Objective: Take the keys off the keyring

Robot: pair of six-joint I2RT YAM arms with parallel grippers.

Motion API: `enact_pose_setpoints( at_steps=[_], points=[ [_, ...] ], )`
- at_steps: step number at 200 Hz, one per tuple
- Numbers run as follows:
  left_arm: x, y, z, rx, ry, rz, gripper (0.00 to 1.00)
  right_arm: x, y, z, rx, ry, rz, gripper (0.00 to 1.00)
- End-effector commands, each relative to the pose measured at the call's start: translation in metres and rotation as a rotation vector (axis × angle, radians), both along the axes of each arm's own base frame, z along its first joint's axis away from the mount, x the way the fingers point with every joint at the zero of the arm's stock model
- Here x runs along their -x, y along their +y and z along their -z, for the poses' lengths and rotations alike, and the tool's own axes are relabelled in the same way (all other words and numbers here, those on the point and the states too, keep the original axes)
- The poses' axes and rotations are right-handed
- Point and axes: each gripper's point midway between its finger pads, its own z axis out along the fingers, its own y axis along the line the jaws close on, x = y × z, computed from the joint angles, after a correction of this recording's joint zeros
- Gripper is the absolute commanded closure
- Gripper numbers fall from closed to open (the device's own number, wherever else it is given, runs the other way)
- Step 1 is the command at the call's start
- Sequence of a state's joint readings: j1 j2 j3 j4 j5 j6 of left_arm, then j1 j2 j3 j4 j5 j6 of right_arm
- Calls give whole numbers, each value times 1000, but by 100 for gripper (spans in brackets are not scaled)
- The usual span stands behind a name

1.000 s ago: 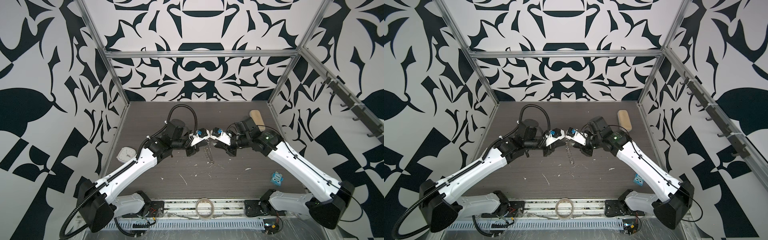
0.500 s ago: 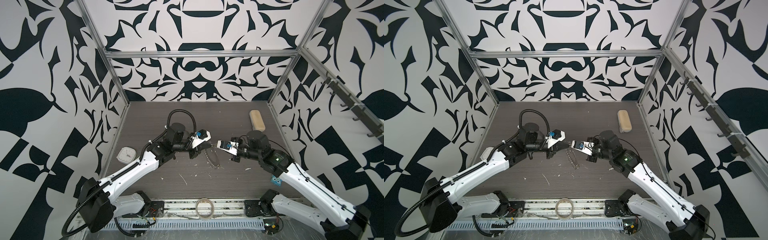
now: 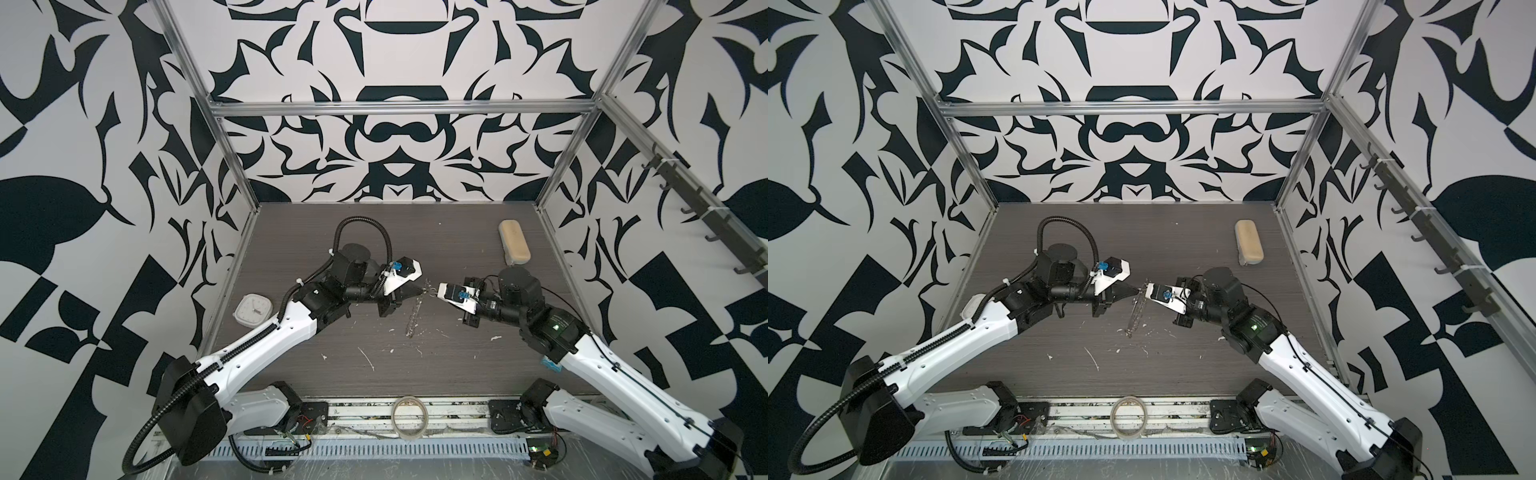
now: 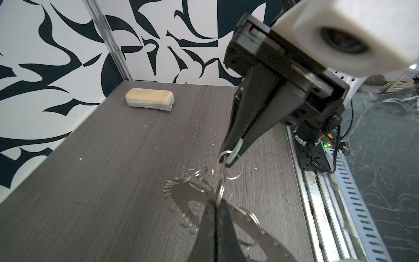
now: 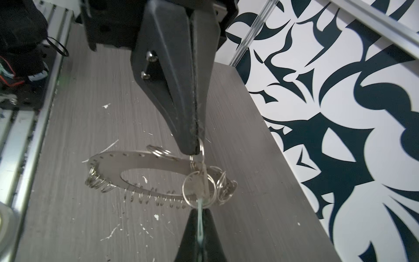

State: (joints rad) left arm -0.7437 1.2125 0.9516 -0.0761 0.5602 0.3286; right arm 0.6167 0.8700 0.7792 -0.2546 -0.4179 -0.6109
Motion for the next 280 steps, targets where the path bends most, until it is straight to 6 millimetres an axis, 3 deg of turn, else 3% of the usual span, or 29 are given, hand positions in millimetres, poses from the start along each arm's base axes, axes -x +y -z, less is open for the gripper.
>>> enact_pose_setpoints(
  at_steps=[1, 24, 99, 180, 208, 223, 280],
  points=[
    [-15, 10, -16, 4, -3, -70, 100, 9, 3, -10, -51, 147, -17, 100],
    [-13, 10, -21, 3, 9, -56, 100, 18, 15, -24, -120, 221, -90, 100],
    [-13, 8, -20, -10, 48, -55, 100, 30, 23, -43, -210, 278, -159, 100],
    [-12, 10, -27, 1, 32, -62, 100, 17, 32, -19, -193, 374, -129, 100],
    [-13, 12, -28, 1, 23, -69, 100, 17, 33, -23, -220, 373, -133, 92],
    [-12, 12, -29, 0, 18, -68, 100, 17, 33, -25, -231, 366, -127, 80],
    [-11, 13, -33, 6, 7, -68, 100, 18, 33, -26, -255, 363, -134, 70]
  ],
)
